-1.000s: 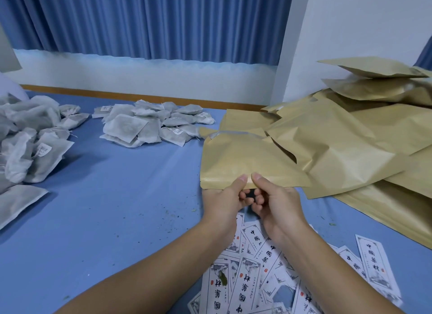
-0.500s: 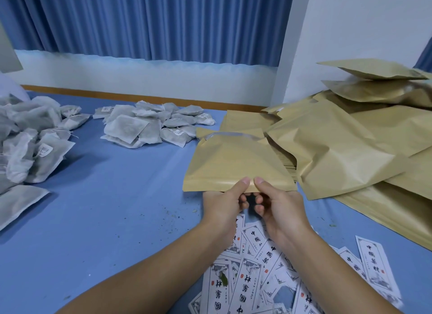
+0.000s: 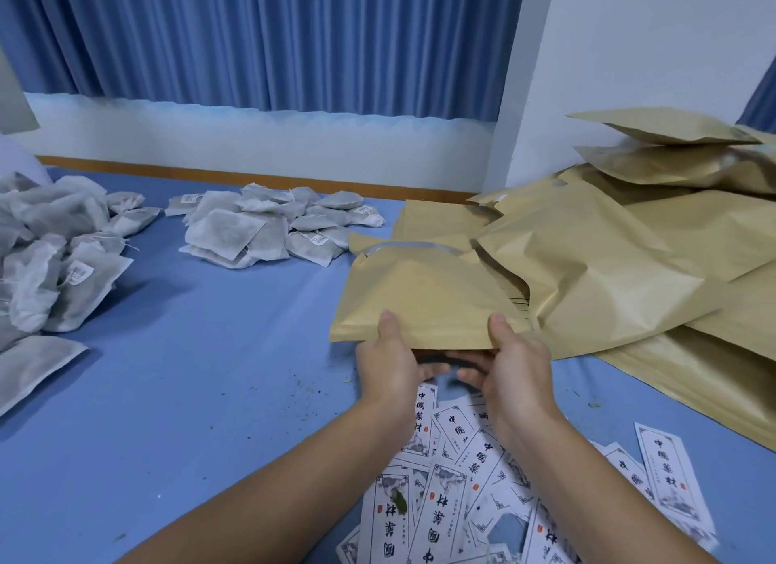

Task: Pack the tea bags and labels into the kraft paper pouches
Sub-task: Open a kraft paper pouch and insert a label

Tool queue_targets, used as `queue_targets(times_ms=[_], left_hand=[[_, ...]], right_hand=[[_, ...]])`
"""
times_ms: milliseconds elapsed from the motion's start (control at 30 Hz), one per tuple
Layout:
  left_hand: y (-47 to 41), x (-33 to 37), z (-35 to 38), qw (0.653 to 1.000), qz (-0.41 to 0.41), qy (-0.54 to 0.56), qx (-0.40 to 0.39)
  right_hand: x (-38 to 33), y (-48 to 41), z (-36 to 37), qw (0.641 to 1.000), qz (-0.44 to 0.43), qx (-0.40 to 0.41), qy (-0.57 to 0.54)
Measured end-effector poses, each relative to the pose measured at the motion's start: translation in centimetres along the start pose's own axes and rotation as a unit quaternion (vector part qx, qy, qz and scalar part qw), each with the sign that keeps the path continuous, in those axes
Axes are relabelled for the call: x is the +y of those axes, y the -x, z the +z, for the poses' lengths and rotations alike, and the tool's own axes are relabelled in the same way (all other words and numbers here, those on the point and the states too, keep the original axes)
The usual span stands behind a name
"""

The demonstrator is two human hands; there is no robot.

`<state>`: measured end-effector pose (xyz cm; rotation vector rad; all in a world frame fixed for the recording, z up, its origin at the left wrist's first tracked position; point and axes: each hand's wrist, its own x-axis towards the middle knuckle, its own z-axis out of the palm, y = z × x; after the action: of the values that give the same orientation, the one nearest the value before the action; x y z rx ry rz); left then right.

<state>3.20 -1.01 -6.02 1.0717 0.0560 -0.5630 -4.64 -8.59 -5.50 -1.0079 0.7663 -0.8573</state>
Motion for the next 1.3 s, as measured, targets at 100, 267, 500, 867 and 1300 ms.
queue_targets(times_ms=[100, 267, 500, 867, 1300], left_hand=[[-0.1, 0.5, -0.1, 0.997, -0.009, 0.071, -0.032], [0.4, 1.6, 0.7, 0.993, 0.031, 0.076, -0.088], [3.2, 3.9, 7.3, 0.964, 0.130, -0.016, -0.231], [2.3, 2.1, 26.2, 0.899, 0.002, -0.266, -0.349], [-1.3, -0.3, 27.1, 0.900, 0.121, -0.208, -0.363]], right_hand=[[0.0, 0.0, 0.1, 0.999, -0.021, -0.002, -0.024], [-1.3, 0.1, 0.4, 0.995, -0.061, -0.030, -0.067], [-8.3, -0.3, -2.4, 0.971, -0.180, -0.021, -0.154], [-16.9, -7.4, -12.9, 0.956, -0.184, 0.165, -0.158], [-19.9, -15.4, -11.9, 0.980, -0.119, 0.044, -0.155]])
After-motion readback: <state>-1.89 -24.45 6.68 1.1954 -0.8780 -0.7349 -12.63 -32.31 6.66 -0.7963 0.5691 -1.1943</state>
